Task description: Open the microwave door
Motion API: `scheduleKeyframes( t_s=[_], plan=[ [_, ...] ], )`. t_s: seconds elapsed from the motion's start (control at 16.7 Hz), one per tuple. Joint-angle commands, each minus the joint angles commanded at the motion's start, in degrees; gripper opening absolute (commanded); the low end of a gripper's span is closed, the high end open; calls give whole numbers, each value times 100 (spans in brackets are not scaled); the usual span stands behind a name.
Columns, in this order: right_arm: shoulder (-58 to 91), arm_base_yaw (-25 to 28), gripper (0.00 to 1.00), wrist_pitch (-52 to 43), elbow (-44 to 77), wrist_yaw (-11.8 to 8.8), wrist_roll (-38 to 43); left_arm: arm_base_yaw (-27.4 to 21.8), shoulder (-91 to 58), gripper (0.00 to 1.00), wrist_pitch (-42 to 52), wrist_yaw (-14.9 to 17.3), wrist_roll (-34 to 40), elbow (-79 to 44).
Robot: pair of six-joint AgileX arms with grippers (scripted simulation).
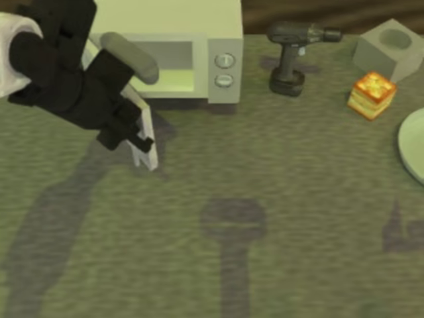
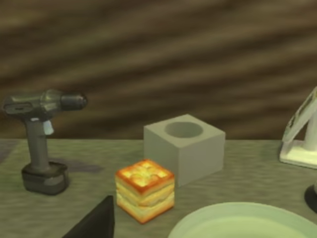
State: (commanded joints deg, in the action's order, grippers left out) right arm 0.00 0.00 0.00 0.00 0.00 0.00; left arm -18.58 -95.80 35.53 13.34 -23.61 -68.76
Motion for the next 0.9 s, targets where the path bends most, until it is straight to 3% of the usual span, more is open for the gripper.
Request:
scheduleKeyframes(
  t_s=[0.48, 0.9],
  plan=[
    [0, 0, 100, 0, 0, 0, 0, 439, 116, 0, 312, 474, -1049, 88],
    [0, 0, 100, 0, 0, 0, 0, 460, 129, 0, 319, 499, -1093, 86]
  ],
)
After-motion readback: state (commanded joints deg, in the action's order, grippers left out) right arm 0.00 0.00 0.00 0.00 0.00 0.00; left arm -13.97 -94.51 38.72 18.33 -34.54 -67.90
